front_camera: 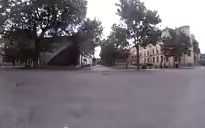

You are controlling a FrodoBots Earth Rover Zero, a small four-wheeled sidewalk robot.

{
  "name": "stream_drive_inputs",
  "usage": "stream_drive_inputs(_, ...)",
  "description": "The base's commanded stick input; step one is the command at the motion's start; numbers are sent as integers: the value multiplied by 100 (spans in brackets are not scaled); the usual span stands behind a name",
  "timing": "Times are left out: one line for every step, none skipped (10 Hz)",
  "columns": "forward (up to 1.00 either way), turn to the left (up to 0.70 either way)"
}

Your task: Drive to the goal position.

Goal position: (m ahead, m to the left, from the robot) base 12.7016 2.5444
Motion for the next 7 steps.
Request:
stream_drive_inputs(85, 0)
stream_drive_inputs(85, 0)
stream_drive_inputs(85, 0)
stream_drive_inputs(85, 0)
stream_drive_inputs(85, 0)
stream_drive_inputs(85, 0)
stream_drive_inputs(85, 0)
